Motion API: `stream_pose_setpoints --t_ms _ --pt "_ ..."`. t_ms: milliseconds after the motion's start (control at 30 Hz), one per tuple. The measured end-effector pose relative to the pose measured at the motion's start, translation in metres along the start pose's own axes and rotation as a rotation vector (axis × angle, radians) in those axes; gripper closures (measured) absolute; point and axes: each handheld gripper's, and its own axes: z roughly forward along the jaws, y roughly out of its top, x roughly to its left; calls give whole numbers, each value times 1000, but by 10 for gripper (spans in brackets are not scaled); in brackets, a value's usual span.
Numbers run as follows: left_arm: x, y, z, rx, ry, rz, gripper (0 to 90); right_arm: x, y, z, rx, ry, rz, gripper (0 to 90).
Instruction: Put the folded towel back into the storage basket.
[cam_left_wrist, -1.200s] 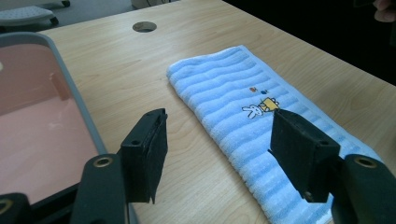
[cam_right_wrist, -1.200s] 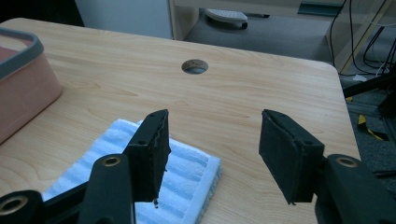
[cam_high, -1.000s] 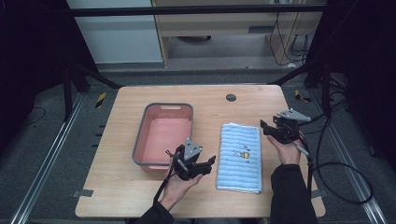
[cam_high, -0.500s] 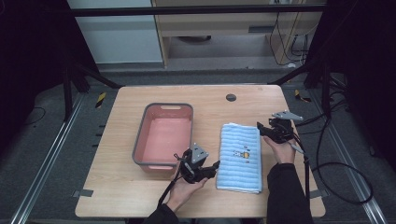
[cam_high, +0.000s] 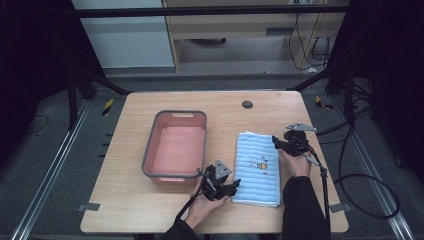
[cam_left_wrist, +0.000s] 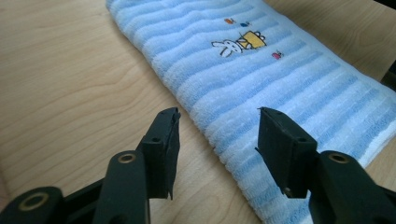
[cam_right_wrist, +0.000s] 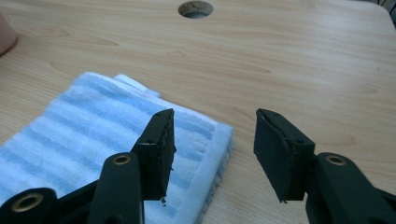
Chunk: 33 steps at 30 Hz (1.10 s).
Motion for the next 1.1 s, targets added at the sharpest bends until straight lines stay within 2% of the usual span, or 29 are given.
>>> stream_pose_setpoints --t_ms 433,667,833,933,1067,1100 --pt "-4 -8 13 43 -3 -2 585 5 -10 19 78 44 -1 516" --pt "-4 -11 16 50 -12 -21 633 6 -14 24 109 40 -3 523" --pt "-5 -11 17 54 -17 -31 672 5 -16 25 119 42 6 539" --pt "-6 -10 18 64 -17 -38 690 2 -20 26 115 64 47 549" --pt "-7 -10 18 67 -19 -32 735 3 -20 25 116 65 31 576" --pt "-8 -10 18 70 -17 -36 747 3 -20 25 114 72 31 628"
